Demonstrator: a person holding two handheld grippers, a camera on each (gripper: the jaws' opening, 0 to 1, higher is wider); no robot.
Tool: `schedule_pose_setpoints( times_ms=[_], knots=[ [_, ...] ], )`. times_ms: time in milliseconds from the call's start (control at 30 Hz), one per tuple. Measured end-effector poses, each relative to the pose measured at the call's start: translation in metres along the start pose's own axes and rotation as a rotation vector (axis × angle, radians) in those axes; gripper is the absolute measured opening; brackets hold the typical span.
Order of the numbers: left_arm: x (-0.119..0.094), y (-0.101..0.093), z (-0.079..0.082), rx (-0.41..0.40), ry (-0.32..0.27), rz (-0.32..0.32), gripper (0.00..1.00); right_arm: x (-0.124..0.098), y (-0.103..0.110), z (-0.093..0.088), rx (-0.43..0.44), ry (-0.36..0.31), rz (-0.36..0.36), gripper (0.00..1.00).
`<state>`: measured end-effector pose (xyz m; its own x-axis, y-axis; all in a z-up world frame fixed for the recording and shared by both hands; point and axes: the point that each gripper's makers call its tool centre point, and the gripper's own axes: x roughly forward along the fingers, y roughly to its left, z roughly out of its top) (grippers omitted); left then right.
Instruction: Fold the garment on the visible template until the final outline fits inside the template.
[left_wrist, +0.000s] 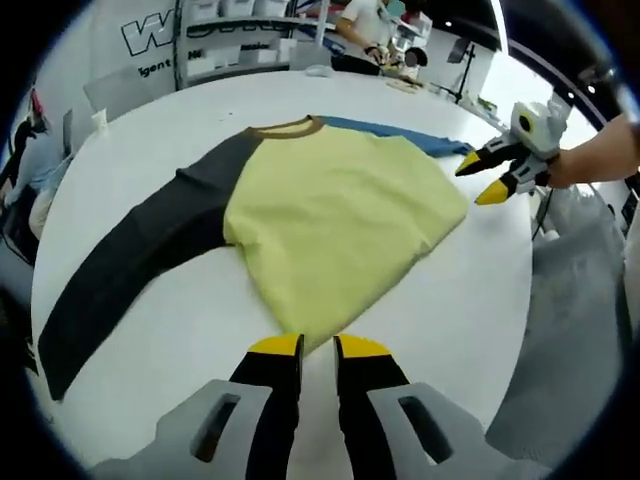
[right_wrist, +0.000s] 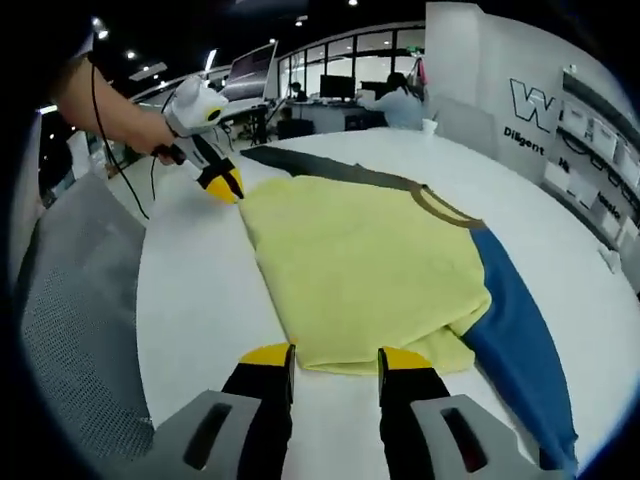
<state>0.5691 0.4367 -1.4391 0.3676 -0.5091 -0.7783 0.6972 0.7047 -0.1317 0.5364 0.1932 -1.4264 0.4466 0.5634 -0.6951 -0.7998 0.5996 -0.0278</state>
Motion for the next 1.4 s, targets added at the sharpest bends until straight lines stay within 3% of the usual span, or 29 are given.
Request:
schedule_pose_setpoints(
  times_ms=[200, 367, 433, 467, 567, 667, 833, 967, 1100, 1267, 1400],
  knots=[
    [0.001, 0.006, 0.000, 0.004, 0.004, 0.031, 0.06, 0.009, 0.003, -0.001, -0.020, 0.019, 0.006, 0.27],
    [-0.005, 0.008, -0.004, 0.029, 0.013, 0.070, 0.15, 0.012, 0.003, -0.005, -0.060, 0.040, 0.002, 0.24],
    [-0.003, 0.007, -0.013, 0.017, 0.038, 0.059, 0.15, 0.014, 0.004, -0.007, -0.055, 0.044, 0.005, 0.24],
    [-0.003, 0.007, -0.008, 0.044, 0.007, 0.066, 0.14, 0.014, 0.004, -0.008, -0.061, 0.048, 0.004, 0.24],
    [0.000, 0.008, -0.007, 0.045, 0.024, 0.075, 0.08, 0.016, 0.005, -0.009, -0.082, 0.055, -0.001, 0.22],
    [0.002, 0.007, -0.003, 0.064, 0.016, 0.078, 0.04, 0.016, 0.000, -0.009, -0.113, 0.059, -0.029, 0.15],
    [-0.002, 0.004, 0.006, 0.070, -0.013, 0.061, 0.02, 0.012, -0.003, 0.001, -0.078, 0.031, -0.039, 0.00],
    [-0.012, 0.009, 0.022, 0.045, -0.059, 0.059, 0.02, 0.002, -0.010, 0.016, -0.045, -0.015, -0.054, 0.00],
    [-0.024, 0.021, 0.055, -0.009, -0.160, 0.062, 0.02, -0.008, -0.023, 0.036, -0.026, -0.068, -0.080, 0.00],
    [-0.035, 0.037, 0.102, -0.065, -0.269, 0.070, 0.02, -0.021, -0.052, 0.071, 0.023, -0.159, -0.134, 0.00],
    [-0.033, 0.052, 0.127, -0.115, -0.314, 0.075, 0.02, -0.020, -0.082, 0.089, 0.027, -0.190, -0.181, 0.00]
  ],
)
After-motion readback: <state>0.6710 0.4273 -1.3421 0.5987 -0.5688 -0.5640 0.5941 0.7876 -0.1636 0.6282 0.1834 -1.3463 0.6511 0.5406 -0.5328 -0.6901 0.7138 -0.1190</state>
